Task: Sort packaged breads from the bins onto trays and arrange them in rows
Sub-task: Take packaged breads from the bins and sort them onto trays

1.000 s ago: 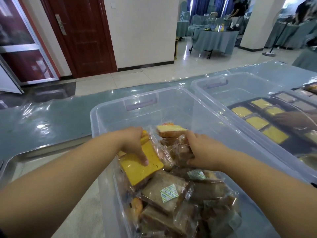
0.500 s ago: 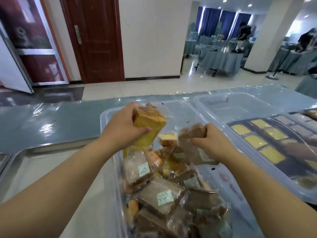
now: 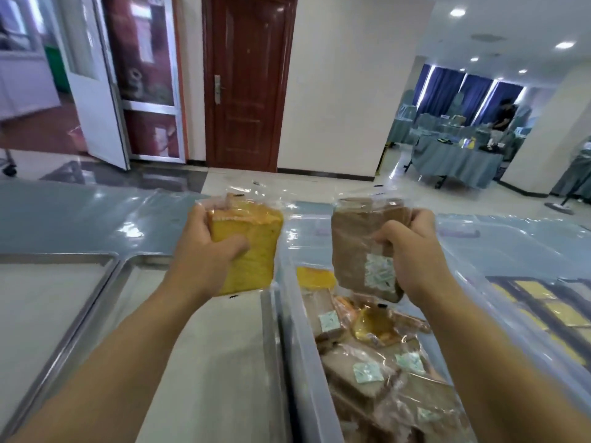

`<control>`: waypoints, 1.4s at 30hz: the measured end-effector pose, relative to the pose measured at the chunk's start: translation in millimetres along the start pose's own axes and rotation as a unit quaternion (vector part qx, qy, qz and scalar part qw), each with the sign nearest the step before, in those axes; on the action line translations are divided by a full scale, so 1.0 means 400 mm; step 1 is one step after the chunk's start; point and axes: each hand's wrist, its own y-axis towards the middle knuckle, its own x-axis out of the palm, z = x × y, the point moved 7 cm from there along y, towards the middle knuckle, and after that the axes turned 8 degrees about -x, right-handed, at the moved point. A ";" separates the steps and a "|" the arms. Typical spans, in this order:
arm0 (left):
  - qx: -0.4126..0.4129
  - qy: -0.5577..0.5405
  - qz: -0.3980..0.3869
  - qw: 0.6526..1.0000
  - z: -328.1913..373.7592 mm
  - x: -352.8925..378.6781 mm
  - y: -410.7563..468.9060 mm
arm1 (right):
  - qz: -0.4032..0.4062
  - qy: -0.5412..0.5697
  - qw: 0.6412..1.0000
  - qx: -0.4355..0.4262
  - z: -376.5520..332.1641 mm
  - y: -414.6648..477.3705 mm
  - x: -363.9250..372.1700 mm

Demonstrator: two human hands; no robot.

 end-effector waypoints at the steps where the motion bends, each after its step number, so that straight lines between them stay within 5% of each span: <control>1: -0.017 -0.013 0.001 1.000 -0.022 -0.041 0.004 | -0.014 -0.010 1.000 -0.003 -0.018 -0.011 0.044; 9: -0.119 0.064 0.014 0.991 -0.244 -0.327 0.051 | -0.133 -0.153 0.979 0.010 -0.044 -0.078 0.383; 17: -0.175 0.099 -0.035 0.979 -0.405 -0.441 0.087 | -0.298 -0.388 0.869 0.073 0.107 -0.093 0.619; 21: -0.196 0.114 -0.046 0.973 -0.454 -0.447 0.135 | -0.284 -0.405 0.859 0.130 0.249 -0.046 0.659; 34: -0.214 0.198 -0.065 0.954 -0.564 -0.361 0.357 | -0.163 -0.302 0.924 0.170 0.608 0.201 0.716; 42: -0.209 0.217 -0.086 0.950 -0.611 -0.276 0.428 | -0.205 -0.503 0.828 0.142 0.715 0.255 0.696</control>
